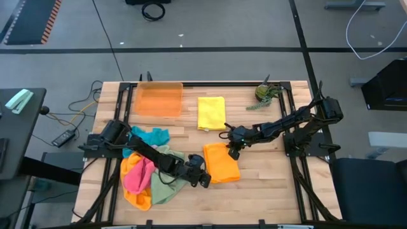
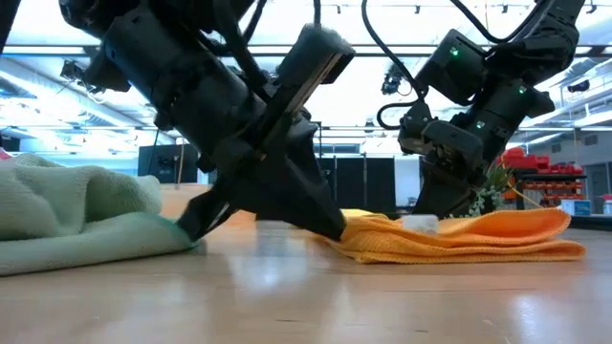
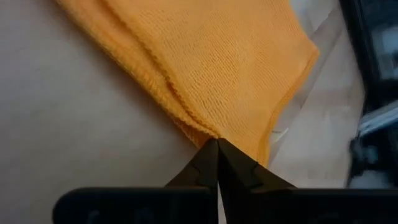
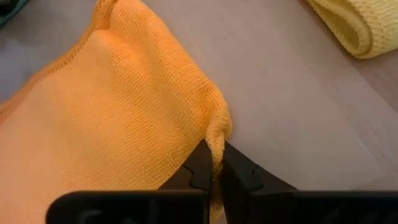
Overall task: Fold microfiber towels
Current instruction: Fold the right orange towel, then stack the folded orange towel on the folded yellow towel
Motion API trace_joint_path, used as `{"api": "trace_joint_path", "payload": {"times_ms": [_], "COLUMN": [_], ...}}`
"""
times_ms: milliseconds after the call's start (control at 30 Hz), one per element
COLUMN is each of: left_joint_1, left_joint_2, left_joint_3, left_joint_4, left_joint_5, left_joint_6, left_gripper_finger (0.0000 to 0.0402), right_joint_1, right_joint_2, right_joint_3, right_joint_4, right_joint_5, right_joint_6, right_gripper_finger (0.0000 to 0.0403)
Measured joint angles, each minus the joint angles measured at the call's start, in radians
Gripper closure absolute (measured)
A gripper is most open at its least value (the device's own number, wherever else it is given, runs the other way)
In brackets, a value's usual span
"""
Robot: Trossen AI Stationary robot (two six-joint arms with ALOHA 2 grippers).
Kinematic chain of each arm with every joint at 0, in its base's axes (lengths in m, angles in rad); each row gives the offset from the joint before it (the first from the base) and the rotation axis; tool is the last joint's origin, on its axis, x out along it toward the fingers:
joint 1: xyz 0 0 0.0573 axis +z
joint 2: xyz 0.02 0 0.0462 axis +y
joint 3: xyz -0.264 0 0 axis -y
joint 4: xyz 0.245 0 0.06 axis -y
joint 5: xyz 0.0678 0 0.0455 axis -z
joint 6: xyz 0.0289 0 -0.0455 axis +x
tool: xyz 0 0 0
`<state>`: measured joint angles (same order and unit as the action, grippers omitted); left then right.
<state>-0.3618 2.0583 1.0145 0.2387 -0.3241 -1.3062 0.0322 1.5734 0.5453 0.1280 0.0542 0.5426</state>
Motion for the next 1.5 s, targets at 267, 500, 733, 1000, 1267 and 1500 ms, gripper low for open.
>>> {"api": "trace_joint_path", "payload": {"times_ms": [267, 500, 733, 1000, 1267, 1500], "left_joint_1": [0.014, 0.027, 0.074, 0.216, 0.300, 0.324], "left_joint_2": [-0.202, -0.379, -0.368, -0.287, -0.166, -0.077], "left_joint_3": [-0.018, 0.014, 0.207, 0.203, 0.155, 0.156], "left_joint_4": [-0.170, -0.387, -0.615, -0.607, -0.457, -0.407], "left_joint_5": [0.052, 0.069, 0.047, 0.101, 0.164, 0.213], "left_joint_6": [0.074, 0.098, 0.521, 0.613, 0.784, 0.922], "left_gripper_finger": [0.0332, 0.0289, 0.0286, 0.0219, 0.0158, 0.0161], "right_joint_1": [0.000, -0.002, -0.002, -0.002, -0.002, -0.002], "right_joint_2": [-0.001, -0.001, -0.001, -0.002, -0.002, -0.002], "right_joint_3": [0.000, 0.001, 0.002, 0.002, 0.002, 0.001], "right_joint_4": [0.000, -0.005, -0.007, -0.012, -0.008, -0.003], "right_joint_5": [0.001, -0.002, -0.003, -0.008, -0.010, -0.011], "right_joint_6": [0.000, 0.000, 0.009, 0.030, 0.023, 0.015], "right_gripper_finger": [0.0381, 0.0381, 0.0381, 0.0381, 0.0381, 0.0381]}}
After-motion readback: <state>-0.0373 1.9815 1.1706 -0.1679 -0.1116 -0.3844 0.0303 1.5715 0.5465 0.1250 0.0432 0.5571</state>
